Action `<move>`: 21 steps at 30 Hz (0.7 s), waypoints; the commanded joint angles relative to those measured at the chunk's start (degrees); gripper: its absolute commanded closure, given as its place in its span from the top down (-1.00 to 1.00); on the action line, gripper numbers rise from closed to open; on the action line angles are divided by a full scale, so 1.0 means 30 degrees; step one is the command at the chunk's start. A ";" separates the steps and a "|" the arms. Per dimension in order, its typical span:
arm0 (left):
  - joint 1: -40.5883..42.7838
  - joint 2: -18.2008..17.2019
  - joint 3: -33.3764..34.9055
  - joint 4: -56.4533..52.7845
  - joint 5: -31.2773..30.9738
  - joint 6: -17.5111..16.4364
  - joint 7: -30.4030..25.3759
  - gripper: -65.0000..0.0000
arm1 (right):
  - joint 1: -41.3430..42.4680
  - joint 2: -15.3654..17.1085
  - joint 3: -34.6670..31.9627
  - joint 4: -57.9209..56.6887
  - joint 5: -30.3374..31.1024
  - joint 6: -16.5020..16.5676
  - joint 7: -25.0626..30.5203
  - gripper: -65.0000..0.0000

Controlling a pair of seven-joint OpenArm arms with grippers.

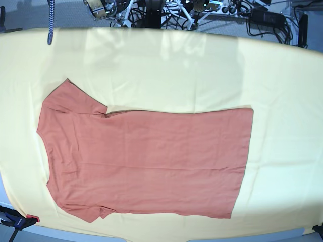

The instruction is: Fold the T-shirt properly

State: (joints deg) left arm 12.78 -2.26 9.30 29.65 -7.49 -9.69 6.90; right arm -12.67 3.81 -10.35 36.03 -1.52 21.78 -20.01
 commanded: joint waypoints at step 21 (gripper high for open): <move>1.2721 -0.5493 0.1093 1.9205 -0.0568 -0.0073 0.4306 -1.00 | -1.4273 0.3628 0.0058 1.9373 0.2703 0.1435 -0.4772 -1.00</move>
State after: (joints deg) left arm 50.33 -18.81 12.45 86.74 -8.73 -9.15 21.02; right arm -54.78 14.41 -10.28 93.89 6.31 25.91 -34.61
